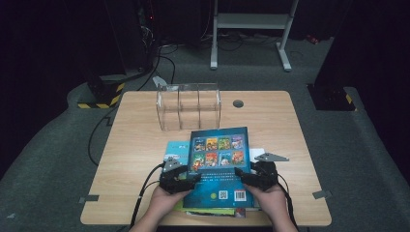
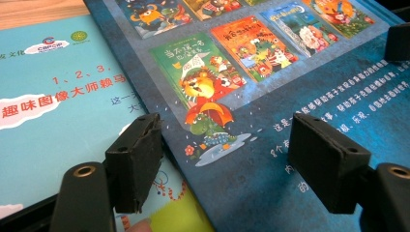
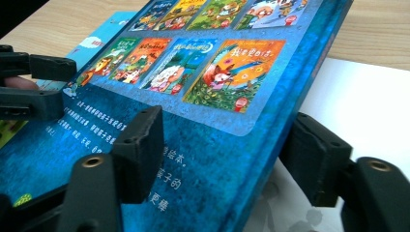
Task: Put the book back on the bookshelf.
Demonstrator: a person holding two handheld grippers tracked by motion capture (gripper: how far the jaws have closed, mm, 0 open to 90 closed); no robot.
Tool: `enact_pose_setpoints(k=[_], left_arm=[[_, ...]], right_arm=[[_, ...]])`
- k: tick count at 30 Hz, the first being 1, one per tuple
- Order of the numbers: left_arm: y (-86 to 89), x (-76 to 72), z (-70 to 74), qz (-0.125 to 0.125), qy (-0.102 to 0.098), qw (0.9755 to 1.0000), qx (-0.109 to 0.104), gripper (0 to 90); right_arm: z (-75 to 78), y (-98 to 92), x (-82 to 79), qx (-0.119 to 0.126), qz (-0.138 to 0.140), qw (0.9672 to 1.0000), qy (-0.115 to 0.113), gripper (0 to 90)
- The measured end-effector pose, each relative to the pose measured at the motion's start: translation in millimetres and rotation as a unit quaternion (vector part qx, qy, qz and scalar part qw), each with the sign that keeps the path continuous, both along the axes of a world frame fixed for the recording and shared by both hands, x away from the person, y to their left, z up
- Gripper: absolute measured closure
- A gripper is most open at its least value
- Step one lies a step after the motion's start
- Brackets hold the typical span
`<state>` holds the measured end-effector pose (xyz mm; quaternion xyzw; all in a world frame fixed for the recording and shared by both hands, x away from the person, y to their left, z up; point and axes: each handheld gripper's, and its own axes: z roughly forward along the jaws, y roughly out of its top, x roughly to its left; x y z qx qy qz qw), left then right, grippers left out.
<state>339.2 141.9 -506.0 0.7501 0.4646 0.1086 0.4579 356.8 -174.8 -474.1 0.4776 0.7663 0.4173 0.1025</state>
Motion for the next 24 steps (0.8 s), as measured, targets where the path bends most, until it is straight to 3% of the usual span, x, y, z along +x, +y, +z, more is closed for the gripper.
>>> enact_pose_setpoints(k=[8, 24], left_arm=[[0.3, -0.3, -0.5, 0.002, -0.003, 1.0000, 0.000, 28.3], [2.3, 0.1, -1.2, 0.003, -0.001, 1.0000, -0.009, 27.7]], right_arm=[[1.1, -3.6, -5.4, 0.006, -0.003, 0.9999, -0.011, 43.3], [4.2, -4.3, -17.8, -0.001, 0.001, 0.9991, -0.042, 47.6]])
